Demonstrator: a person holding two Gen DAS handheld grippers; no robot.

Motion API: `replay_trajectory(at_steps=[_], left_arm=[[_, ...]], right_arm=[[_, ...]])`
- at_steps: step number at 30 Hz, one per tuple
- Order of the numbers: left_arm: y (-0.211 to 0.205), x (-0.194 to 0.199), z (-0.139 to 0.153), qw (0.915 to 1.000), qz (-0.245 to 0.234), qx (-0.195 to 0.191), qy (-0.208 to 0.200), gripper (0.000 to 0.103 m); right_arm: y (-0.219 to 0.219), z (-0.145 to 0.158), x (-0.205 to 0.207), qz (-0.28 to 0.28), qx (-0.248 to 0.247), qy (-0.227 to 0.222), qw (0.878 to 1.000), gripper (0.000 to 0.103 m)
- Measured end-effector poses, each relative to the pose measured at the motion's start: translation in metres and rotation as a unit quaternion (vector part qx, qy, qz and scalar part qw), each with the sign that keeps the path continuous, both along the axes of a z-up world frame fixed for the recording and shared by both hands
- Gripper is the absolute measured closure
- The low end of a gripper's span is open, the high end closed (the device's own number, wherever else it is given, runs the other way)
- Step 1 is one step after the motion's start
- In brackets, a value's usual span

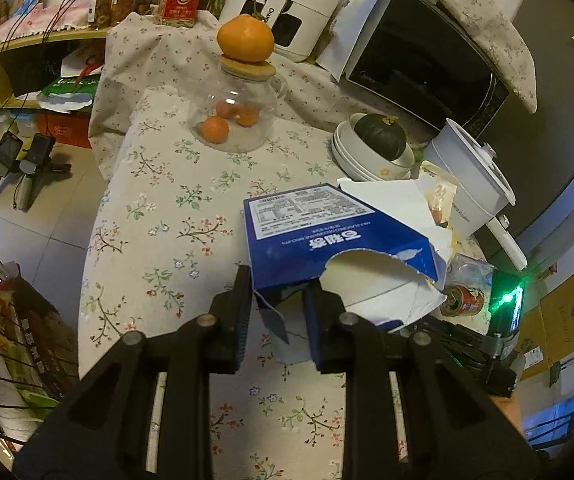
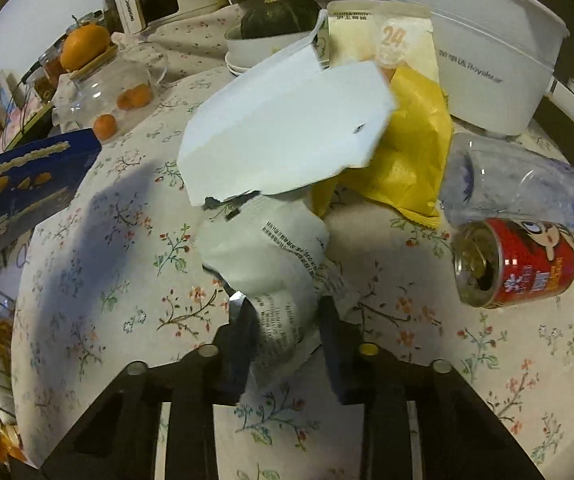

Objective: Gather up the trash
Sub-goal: 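Lift the blue box with the left tool while the right tool grasps the white snack wrapper, then carry the blue box and white wrapper in both tools over the white bin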

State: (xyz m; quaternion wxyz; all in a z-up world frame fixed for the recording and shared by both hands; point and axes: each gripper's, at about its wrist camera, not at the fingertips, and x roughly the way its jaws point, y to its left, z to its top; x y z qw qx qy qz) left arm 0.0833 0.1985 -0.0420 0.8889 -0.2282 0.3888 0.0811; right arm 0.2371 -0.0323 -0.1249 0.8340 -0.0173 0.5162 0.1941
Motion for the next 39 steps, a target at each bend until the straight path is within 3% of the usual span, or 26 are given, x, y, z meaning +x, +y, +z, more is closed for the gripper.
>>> replay_trajectory(at_steps=[13, 24, 31, 39], left_arm=[[-0.011, 0.001, 0.006, 0.9998, -0.016, -0.007, -0.012, 0.076], [-0.058, 0.009, 0.014, 0.9958, -0.086, -0.023, -0.021, 0.076], [-0.106, 0.009, 0.023, 0.9872, -0.156, -0.020, -0.030, 0.076], [-0.160, 0.006, 0.027, 0.9693, -0.244, -0.009, -0.030, 0.076]], right_arm=[[-0.033, 0.045, -0.037, 0.026, 0.030, -0.019, 0.999, 0.076], [-0.094, 0.078, -0.068, -0.003, 0.048, -0.034, 0.998, 0.076], [-0.149, 0.086, -0.077, -0.046, 0.051, -0.034, 0.997, 0.076], [-0.213, 0.085, -0.094, -0.096, 0.039, -0.028, 0.994, 0.076]])
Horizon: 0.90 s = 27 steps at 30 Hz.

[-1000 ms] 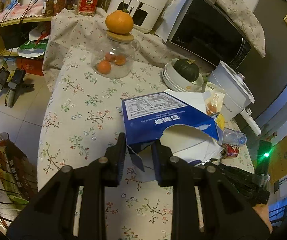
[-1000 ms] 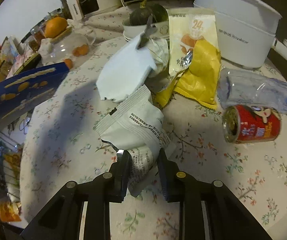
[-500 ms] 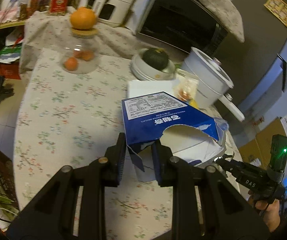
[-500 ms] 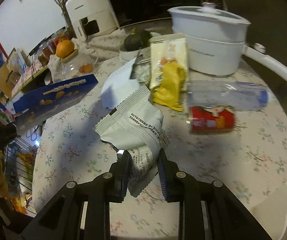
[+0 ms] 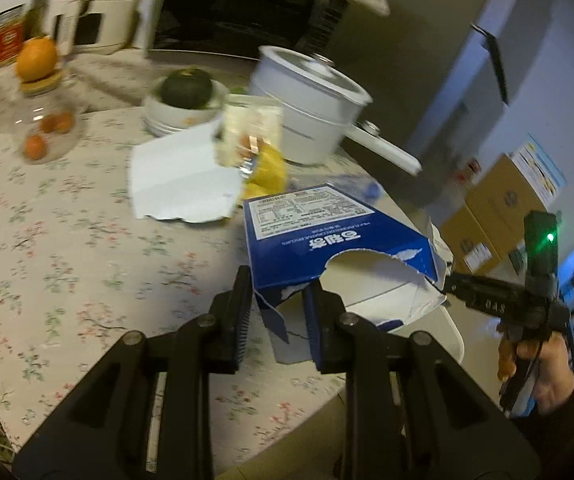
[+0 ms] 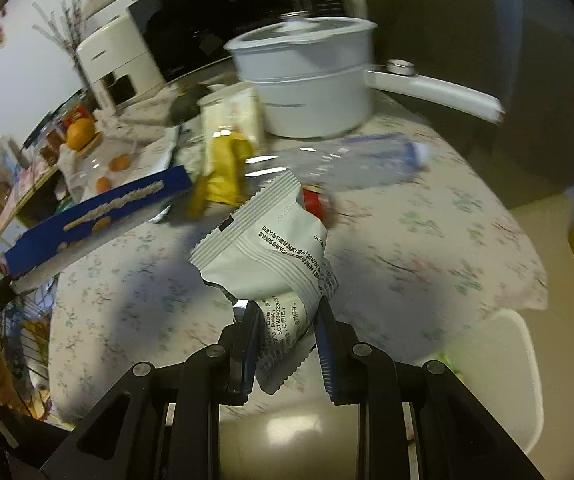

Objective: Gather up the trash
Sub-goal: 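Carry the blue box and white wrapper in both tools over the white bin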

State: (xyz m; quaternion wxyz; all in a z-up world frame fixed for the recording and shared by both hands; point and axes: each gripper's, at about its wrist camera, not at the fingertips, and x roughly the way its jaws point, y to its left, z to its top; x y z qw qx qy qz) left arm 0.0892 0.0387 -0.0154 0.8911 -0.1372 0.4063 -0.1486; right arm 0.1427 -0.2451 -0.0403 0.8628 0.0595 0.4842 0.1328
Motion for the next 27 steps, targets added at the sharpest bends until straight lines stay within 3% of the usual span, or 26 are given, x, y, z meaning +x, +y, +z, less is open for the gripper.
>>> replay_trajectory(at_steps=[12, 27], left_arm=[[-0.081, -0.012, -0.002, 0.9933, -0.115, 0.013, 0.003, 0.076], [-0.188, -0.033, -0.026, 0.9666, -0.248, 0.062, 0.023, 0.076]], right_arm=[[-0.099, -0.024, -0.039, -0.078, -0.006, 0.030, 0.997, 0.076], [-0.174, -0.050, -0.078, -0.139, 0.000, 0.058, 0.989, 0.075]])
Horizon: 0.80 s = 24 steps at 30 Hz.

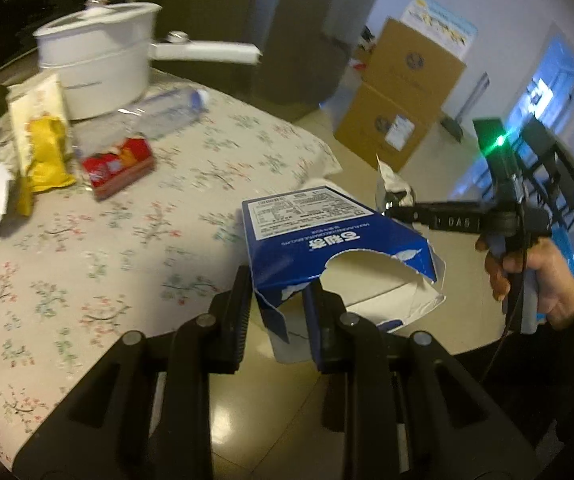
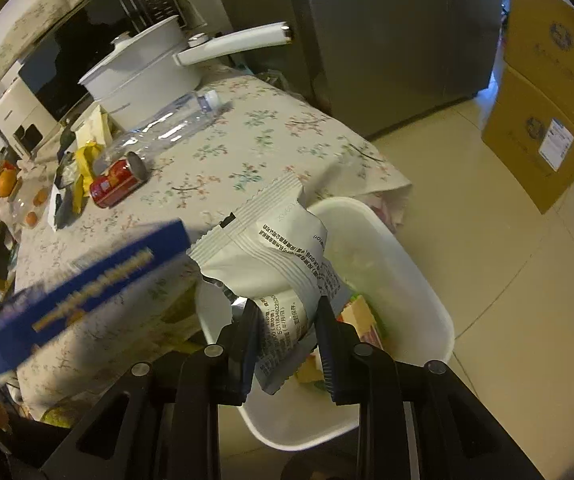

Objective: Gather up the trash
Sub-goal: 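Carry the blue box and white wrapper in both tools over the white bin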

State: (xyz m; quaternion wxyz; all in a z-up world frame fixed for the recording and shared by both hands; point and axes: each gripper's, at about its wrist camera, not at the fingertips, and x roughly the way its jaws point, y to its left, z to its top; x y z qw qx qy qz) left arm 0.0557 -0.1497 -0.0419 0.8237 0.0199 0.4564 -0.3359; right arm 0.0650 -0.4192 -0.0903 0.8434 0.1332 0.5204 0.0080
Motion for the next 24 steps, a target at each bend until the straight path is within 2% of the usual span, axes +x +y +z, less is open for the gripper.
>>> replay_trajectory(at_steps=[5, 11, 16, 24], left_arm=[[-0.029, -0.001, -0.017, 0.9992, -0.027, 0.026, 0.014, 0.075], [-0.058, -0.008, -0.027, 0.9973, -0.061, 0.034, 0.023, 0.075], [-0.083, -0.020, -0.034, 0.9937, -0.096, 0.058, 0.008, 0.075], [-0.097, -0.011, -0.052, 0.9926, -0.092, 0.077, 0.015, 0.075]], right_arm=[[-0.012, -0.007, -0.006, -0.009, -0.003, 0.009, 1.000, 0.075], [-0.022, -0.008, -0.013, -0.020, -0.003, 0.010, 1.000, 0.075], [-0.024, -0.008, -0.015, -0.020, -0.004, 0.009, 1.000, 0.074], [-0.029, -0.016, -0.018, -0.025, -0.005, 0.023, 0.999, 0.074]])
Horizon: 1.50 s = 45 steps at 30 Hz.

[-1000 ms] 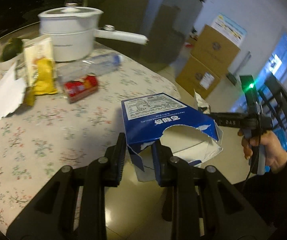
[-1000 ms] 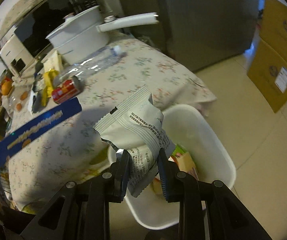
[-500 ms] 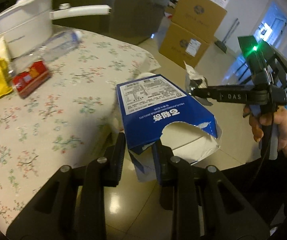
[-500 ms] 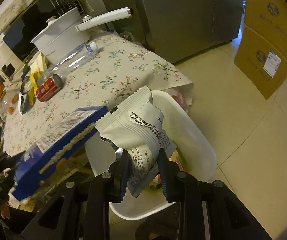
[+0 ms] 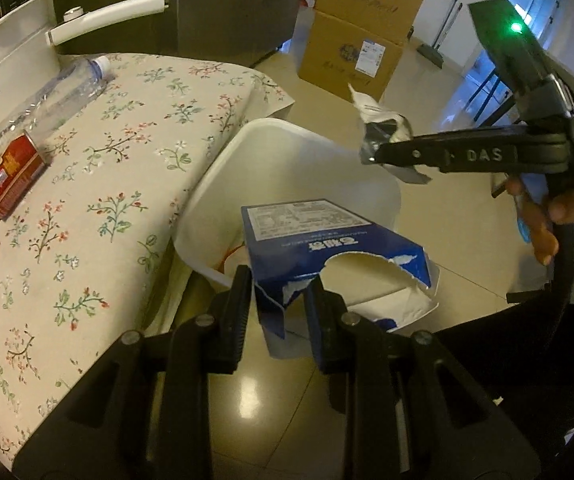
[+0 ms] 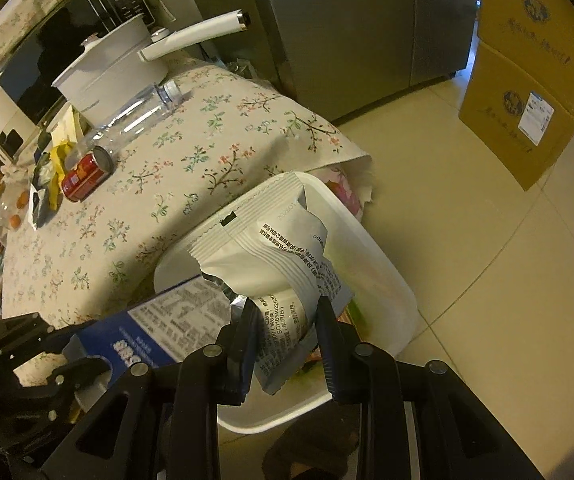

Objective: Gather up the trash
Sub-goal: 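Carry the blue box and white wrapper in both tools over the white bin, then open the left tool to drop the box while the right tool drops the wrapper into the bin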

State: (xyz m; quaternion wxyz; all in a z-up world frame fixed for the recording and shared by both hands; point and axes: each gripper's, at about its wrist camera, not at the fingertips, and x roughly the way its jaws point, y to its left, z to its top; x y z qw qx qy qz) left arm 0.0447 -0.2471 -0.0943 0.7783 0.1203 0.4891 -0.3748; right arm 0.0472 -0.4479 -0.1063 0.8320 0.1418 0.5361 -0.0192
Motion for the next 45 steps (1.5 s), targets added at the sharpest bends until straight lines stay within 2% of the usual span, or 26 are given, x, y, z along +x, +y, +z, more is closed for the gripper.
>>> replay_trajectory(at_steps=[4, 6, 8, 14, 20, 25, 32, 42, 44, 45], left_arm=[[0.000, 0.001, 0.002, 1.0000, 0.003, -0.004, -0.005, 0.073], [0.000, 0.003, 0.001, 0.9999, 0.007, -0.003, -0.007, 0.068], [0.002, 0.005, 0.001, 0.9999, 0.016, 0.000, -0.006, 0.057], [0.012, 0.007, 0.005, 0.9993, 0.034, 0.010, -0.016, 0.040], [0.026, 0.010, 0.009, 0.9983, 0.054, 0.012, -0.016, 0.027], [0.031, 0.013, 0.007, 0.9985, 0.052, 0.011, -0.008, 0.019], [0.016, 0.018, -0.002, 0.9988, 0.046, 0.016, 0.001, 0.019], [0.021, 0.022, 0.013, 0.9978, 0.063, 0.011, -0.019, 0.019], [0.029, 0.025, 0.016, 0.9970, 0.075, 0.008, -0.018, 0.019], [0.032, 0.027, 0.018, 0.9966, 0.080, 0.007, -0.017, 0.019]], right_arm=[[-0.002, -0.001, -0.001, -0.002, 0.001, 0.002, 1.000, 0.074], [-0.002, -0.003, -0.001, -0.003, 0.001, 0.004, 1.000, 0.074], [-0.002, -0.004, -0.001, -0.002, 0.001, 0.007, 1.000, 0.074], [0.000, -0.006, 0.001, 0.001, -0.001, 0.013, 1.000, 0.073], [0.005, -0.010, 0.003, 0.007, -0.003, 0.022, 1.000, 0.072], [0.006, -0.012, 0.005, 0.007, -0.007, 0.029, 1.000, 0.071], [0.006, -0.014, 0.007, 0.000, -0.007, 0.032, 0.999, 0.071], [0.003, -0.022, 0.004, 0.001, -0.009, 0.048, 0.999, 0.070], [0.003, -0.022, 0.004, 0.000, -0.006, 0.052, 0.999, 0.067], [0.003, -0.022, 0.005, -0.002, -0.004, 0.054, 0.999, 0.060]])
